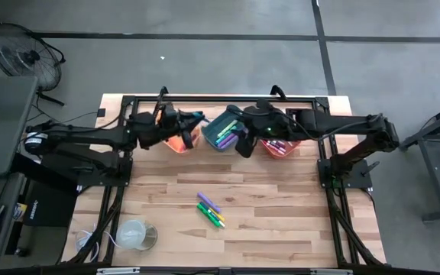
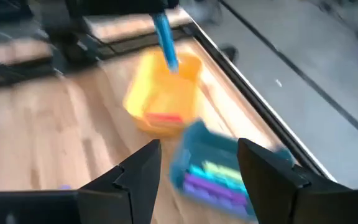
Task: Pick & Place Markers
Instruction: Put the blue pen into the yellow bin
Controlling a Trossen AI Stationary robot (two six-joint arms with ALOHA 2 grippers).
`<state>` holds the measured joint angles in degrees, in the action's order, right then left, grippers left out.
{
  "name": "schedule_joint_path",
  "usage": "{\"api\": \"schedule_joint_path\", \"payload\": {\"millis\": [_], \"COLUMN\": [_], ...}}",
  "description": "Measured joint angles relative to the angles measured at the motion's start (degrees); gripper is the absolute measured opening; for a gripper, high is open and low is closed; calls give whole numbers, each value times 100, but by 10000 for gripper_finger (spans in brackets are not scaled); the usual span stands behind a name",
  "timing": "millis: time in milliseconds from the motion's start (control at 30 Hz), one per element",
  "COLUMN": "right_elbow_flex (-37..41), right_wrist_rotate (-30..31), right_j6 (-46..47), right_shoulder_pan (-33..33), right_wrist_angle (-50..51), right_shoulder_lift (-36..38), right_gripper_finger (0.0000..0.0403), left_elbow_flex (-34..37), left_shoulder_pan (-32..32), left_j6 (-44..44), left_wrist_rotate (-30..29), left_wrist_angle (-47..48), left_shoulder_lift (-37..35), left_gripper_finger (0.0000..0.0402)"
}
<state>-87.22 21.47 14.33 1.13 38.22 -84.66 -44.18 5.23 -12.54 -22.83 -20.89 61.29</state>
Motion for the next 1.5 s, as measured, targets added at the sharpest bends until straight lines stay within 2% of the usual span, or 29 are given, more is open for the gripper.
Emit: {"api": "schedule_joint_path", "payload": {"millis": [100,367,633,767,1033,1500], "right_elbow_flex": [-2,-2,-2,-2,-2,-2], "right_wrist_rotate": [229,324,503,503,501,498], "right_j6": [335,647,631,624,623,621], "right_shoulder_pan": [0,0,0,0,0,0], "right_wrist_angle": [549,1496,1565,1568,1599,1600], "right_shoulder_lift": [58,74,74,74,74,72], "right_gripper_finger": [200,200,200,200,201,201], "left_elbow_flex": [0,0,-2,-2,-2,0], "left_shoulder_pan": [349,1171,1744,1881,1878,1878], "left_j6": [-406,-1735,-2393,-2423,-2398,-2528], "left_wrist_rotate": [-2,72,997,1372,1737,1827], "left_wrist_angle": [764,2877,4183,4433,4489,4636], "left_shoulder_lift": [-91,-64,368,716,1341,1515], "left_gripper_finger": [41,41,41,41,41,78]}}
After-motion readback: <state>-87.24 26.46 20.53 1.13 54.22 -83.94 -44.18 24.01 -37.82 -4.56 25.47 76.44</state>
